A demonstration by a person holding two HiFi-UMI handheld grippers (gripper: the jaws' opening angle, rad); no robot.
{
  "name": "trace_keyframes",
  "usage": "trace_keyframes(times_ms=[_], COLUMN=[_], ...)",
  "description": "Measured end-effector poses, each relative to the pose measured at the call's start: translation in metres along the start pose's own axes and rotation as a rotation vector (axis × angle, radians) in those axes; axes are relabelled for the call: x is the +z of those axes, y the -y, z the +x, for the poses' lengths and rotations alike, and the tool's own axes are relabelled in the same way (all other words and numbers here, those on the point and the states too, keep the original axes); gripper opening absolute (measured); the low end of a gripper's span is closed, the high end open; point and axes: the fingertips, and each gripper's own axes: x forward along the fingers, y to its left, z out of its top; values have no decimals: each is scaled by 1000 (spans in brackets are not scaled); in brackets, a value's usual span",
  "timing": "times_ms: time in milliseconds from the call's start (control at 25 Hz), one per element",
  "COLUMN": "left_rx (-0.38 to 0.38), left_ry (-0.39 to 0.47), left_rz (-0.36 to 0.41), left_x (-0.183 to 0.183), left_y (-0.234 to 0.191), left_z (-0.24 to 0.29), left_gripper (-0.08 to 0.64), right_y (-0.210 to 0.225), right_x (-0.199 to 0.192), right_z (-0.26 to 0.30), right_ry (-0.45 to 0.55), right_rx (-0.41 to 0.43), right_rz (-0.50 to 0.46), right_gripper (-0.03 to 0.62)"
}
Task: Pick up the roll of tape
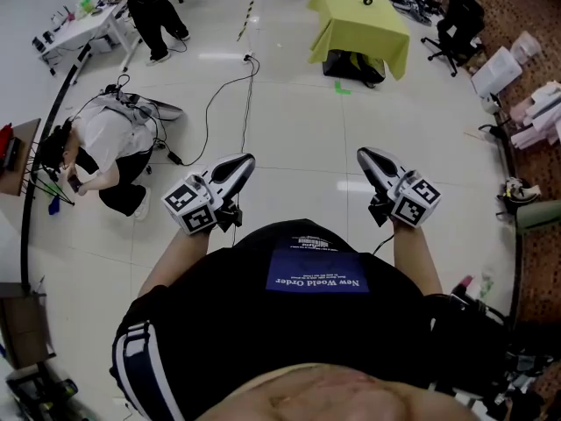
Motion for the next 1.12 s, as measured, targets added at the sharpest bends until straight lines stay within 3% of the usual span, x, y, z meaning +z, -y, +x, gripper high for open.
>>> trace_keyframes(times_ms=[200, 640, 840, 1120], left_rx=[31, 141, 186, 213], left_ry=[-5, 56, 85, 68], left_rz=[-16, 19, 12, 6], left_x=[-3, 14, 28, 31], left_y=[-10, -54, -75, -116], left_z=[30, 152, 203, 231], left_gripper=[6, 6, 6, 6], right_y=[34, 164, 220, 262], right_x=[6, 60, 82, 74], right_z=[3, 27, 36, 66], right_ry=[9, 21, 11, -16], right_rx=[26, 215, 248, 266], right_rz=[3, -23, -37, -21], right_gripper=[-14, -14, -14, -14])
